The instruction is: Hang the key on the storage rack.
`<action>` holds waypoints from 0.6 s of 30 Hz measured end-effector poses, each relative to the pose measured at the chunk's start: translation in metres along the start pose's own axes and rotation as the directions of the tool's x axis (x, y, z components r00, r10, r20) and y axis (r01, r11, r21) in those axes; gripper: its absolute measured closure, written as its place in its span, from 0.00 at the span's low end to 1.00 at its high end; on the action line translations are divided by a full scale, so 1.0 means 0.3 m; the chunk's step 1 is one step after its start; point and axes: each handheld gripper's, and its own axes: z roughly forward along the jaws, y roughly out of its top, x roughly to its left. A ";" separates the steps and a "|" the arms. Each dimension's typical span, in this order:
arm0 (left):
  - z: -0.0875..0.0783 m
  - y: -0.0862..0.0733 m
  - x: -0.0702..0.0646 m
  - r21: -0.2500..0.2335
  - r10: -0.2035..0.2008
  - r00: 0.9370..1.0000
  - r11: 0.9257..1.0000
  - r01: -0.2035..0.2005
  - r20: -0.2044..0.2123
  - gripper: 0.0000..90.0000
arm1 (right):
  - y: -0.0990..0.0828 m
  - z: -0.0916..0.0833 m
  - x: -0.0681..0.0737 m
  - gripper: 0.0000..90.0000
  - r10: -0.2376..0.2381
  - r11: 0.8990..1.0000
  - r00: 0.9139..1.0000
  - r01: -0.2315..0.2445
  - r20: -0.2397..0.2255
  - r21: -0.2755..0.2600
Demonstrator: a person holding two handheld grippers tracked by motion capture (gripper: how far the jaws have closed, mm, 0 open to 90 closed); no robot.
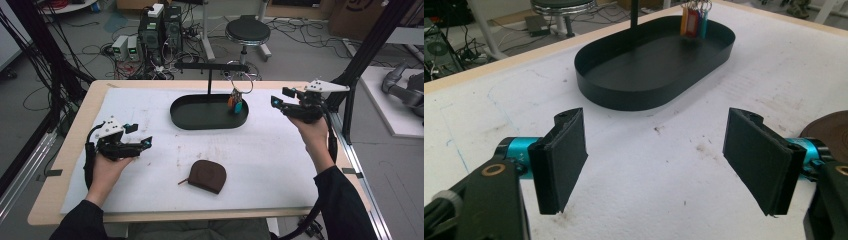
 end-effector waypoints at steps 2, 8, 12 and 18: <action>-0.001 -0.005 -0.001 0.002 0.003 1.000 1.000 -0.003 -0.004 0.28 | -0.016 -0.011 0.005 0.42 0.002 1.000 1.000 -0.002 -0.002 -0.008; -0.001 -0.021 -0.008 0.001 0.003 1.000 1.000 -0.003 -0.001 0.28 | -0.108 -0.067 0.023 0.38 0.027 0.999 1.000 -0.027 -0.002 -0.019; 0.000 -0.032 -0.018 -0.004 0.008 1.000 1.000 -0.008 0.005 0.27 | -0.171 -0.093 0.032 0.34 0.054 0.998 0.998 -0.054 0.010 -0.017; -0.001 -0.044 -0.026 -0.010 0.011 1.000 1.000 -0.011 0.004 0.26 | -0.258 -0.104 0.047 0.30 0.093 0.995 0.994 -0.091 0.049 -0.029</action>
